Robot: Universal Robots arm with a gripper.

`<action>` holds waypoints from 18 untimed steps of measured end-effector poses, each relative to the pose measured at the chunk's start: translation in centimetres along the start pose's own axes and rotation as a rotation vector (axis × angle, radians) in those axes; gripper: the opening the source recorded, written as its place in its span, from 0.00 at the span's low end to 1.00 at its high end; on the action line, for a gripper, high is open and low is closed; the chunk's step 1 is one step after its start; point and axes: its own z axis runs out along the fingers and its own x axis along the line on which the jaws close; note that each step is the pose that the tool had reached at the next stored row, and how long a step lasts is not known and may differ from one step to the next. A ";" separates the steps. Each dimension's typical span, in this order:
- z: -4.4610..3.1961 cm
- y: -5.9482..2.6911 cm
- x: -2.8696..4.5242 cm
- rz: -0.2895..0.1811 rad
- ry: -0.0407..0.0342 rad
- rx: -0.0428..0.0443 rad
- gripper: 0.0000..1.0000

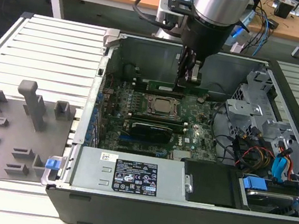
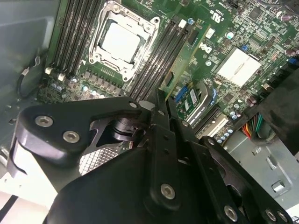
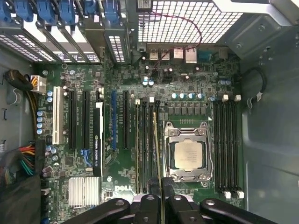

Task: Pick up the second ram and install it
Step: 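Insert the second ram into the second slot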

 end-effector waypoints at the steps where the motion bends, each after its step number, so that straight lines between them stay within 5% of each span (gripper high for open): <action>1: 0.05 0.00 0.00 0.000 0.0001 0.0000 0.14; 18: 1.15 -0.08 0.05 0.000 0.0000 0.0000 0.14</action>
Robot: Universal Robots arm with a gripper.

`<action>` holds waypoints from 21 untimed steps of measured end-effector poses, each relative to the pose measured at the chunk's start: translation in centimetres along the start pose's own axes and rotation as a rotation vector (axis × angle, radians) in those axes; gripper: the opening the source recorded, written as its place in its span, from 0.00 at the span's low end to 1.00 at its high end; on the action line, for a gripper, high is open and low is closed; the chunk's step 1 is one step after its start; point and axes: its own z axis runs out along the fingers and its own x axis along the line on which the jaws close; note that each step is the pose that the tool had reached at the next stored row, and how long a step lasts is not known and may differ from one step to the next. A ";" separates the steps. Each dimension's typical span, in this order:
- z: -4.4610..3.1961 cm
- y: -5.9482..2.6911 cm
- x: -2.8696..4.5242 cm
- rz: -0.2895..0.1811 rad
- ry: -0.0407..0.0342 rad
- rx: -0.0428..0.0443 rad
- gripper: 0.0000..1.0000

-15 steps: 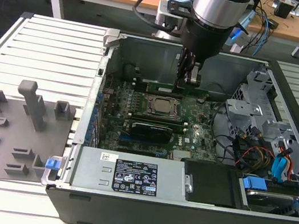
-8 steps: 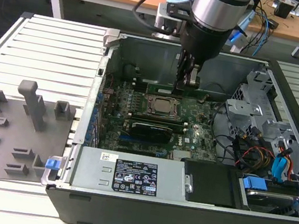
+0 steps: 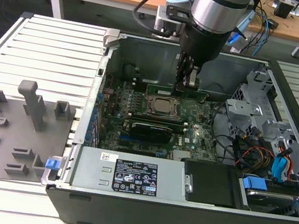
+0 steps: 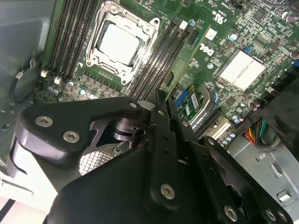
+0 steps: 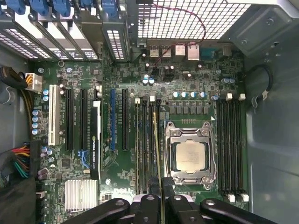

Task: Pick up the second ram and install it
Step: 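Insert the second ram into the second slot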

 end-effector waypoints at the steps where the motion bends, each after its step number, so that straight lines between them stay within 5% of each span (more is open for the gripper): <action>1: 0.09 -0.01 0.01 0.000 0.0000 0.0001 0.14; 18: 1.81 -0.12 0.08 0.003 0.0001 0.0002 0.14; 21: 1.96 -0.13 0.08 0.060 -0.0032 0.0027 0.14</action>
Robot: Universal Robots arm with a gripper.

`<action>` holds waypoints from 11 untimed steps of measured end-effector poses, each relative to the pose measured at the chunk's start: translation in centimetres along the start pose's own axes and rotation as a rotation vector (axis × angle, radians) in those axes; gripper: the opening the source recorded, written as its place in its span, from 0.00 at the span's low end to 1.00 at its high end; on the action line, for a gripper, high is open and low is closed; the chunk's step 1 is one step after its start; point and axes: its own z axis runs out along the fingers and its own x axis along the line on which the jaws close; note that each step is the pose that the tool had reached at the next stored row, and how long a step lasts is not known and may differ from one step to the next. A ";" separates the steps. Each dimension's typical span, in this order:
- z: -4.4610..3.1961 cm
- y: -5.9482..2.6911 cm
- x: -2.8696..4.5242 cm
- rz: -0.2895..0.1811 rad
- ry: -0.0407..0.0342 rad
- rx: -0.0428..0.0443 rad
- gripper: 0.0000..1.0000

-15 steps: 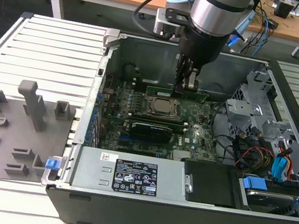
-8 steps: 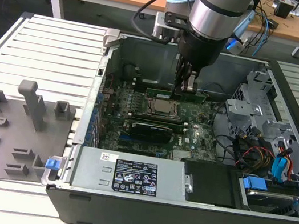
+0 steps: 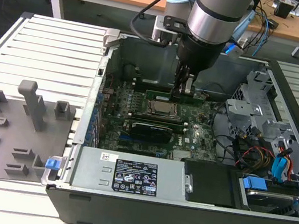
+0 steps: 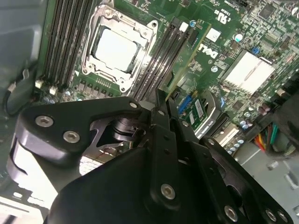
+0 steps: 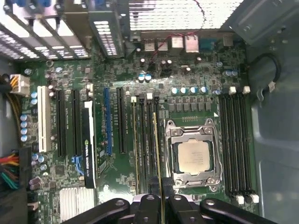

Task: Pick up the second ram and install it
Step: 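Insert the second ram into the second slot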

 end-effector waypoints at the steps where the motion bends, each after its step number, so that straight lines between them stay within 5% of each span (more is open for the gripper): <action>1: 0.01 0.00 0.01 0.000 0.0006 0.0000 0.14; 11: 0.84 -0.06 0.04 0.000 0.0015 0.0002 0.14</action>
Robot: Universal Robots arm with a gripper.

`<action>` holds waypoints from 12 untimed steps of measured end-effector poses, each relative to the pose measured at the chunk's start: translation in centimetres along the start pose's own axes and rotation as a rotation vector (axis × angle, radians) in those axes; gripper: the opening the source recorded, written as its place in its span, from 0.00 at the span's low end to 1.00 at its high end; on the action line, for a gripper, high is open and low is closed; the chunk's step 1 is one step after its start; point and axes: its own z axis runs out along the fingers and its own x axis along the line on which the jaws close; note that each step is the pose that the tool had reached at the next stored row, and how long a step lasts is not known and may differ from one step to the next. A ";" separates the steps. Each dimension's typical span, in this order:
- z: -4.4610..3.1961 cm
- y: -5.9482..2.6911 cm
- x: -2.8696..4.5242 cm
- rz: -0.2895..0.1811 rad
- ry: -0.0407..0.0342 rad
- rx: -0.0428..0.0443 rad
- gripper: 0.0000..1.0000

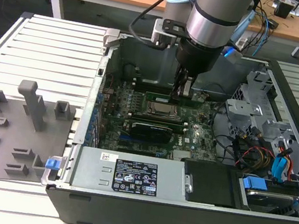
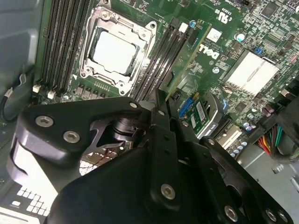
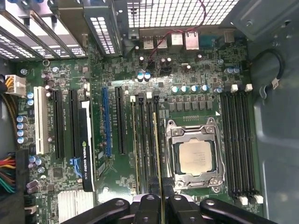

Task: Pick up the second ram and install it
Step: 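Insert the second ram into the second slot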

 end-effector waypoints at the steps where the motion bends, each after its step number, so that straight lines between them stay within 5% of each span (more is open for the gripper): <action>1: 0.19 -0.01 0.01 0.000 0.0000 0.0000 0.14; 12: 0.74 -0.05 0.03 0.000 0.0001 -0.0001 0.14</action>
